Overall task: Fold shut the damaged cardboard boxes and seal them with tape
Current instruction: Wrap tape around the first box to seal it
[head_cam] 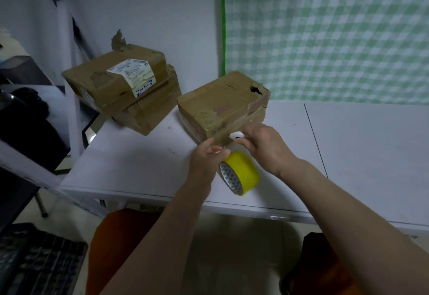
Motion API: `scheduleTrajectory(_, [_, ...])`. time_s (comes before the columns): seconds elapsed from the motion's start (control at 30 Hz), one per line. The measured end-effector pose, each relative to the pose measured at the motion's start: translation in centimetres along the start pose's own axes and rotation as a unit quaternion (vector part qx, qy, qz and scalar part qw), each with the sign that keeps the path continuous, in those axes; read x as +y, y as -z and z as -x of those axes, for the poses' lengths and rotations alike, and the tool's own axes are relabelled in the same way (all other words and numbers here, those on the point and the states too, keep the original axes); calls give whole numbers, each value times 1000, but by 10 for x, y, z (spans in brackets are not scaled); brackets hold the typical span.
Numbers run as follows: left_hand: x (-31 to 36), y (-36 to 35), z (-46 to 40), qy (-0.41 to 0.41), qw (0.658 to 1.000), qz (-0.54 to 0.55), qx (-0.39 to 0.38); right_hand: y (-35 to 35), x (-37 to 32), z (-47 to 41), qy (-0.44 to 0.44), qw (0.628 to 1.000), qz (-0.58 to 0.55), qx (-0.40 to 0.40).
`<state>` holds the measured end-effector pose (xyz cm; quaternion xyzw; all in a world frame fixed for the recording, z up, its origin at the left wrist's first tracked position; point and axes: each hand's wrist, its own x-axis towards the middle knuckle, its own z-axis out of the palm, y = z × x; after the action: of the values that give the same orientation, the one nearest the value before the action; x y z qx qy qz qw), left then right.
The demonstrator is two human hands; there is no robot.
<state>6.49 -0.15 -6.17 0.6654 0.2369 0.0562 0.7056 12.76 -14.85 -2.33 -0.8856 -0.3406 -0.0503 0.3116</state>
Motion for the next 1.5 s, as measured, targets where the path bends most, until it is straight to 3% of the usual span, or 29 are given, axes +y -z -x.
scheduleTrajectory(0.17, [-3, -4, -3, 7, 999, 40, 8, -12, -6, -17, 171, 970, 174, -5])
scheduleTrajectory(0.43, [-1, -1, -9, 5, 998, 64, -28, -24, -6, -25, 264, 927, 263, 40])
scheduleTrajectory(0.6, [0, 6, -8, 30, 996, 82, -25, -6, 37, -19, 104, 968, 207, 98])
scheduleTrajectory(0.73, [-2, 13, -9, 44, 995, 82, -32, -8, 46, -5, -25, 983, 170, 63])
scheduleTrajectory(0.9, [-4, 15, -6, -10, 998, 34, -51, -25, 72, 19, -208, 969, 131, -25])
scheduleTrajectory(1.07, [-3, 12, -2, -63, 996, 12, -65, -18, 78, 39, -326, 943, 62, -2])
scheduleTrajectory(1.2, [-1, 10, 4, -80, 995, 0, -59, -14, 74, 41, -289, 950, 119, 9])
scheduleTrajectory(1.3, [0, 11, 8, -78, 995, 6, -58, -15, 47, 28, -230, 972, 5, 46])
scheduleTrajectory(1.4, [-3, 15, 8, -64, 997, 5, -49, -22, 7, 14, -204, 967, -146, 35])
scheduleTrajectory(1.5, [-2, 22, 12, -44, 998, -13, -43, -27, -18, 0, -130, 980, -131, 73])
